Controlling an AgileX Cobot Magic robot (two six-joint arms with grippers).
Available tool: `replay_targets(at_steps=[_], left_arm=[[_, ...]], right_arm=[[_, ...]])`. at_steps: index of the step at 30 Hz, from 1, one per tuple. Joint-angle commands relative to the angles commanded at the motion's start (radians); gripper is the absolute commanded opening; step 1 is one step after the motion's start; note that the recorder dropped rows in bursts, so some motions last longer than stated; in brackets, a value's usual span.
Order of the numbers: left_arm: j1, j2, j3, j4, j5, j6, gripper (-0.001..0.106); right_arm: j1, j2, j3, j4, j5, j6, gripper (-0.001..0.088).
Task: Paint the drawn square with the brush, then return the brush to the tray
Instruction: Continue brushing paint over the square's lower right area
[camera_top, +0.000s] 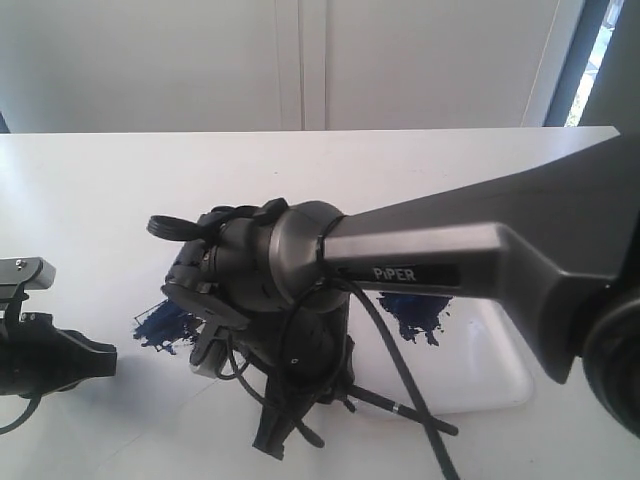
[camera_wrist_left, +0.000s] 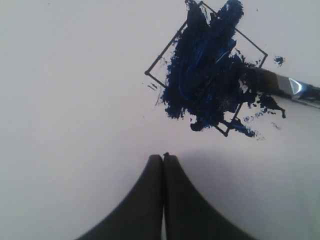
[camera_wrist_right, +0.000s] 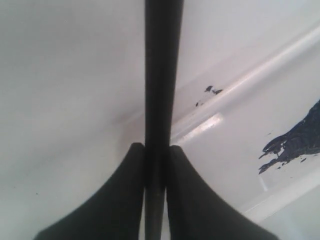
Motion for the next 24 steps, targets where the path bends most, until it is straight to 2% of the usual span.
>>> replay_targets(at_steps=[13, 24], left_arm=[[0.000, 0.000, 0.000, 0.005, -0.005, 0.000, 0.000], [0.000, 0.000, 0.000, 0.007, -0.007, 0.000, 0.000]], right_arm=[[-0.006, 0.055, -0.022, -0.086, 0.000, 0.025, 0.0000], [-0.017, 0.053, -0.082, -0.086, 0.000, 0.032, 0.0000]])
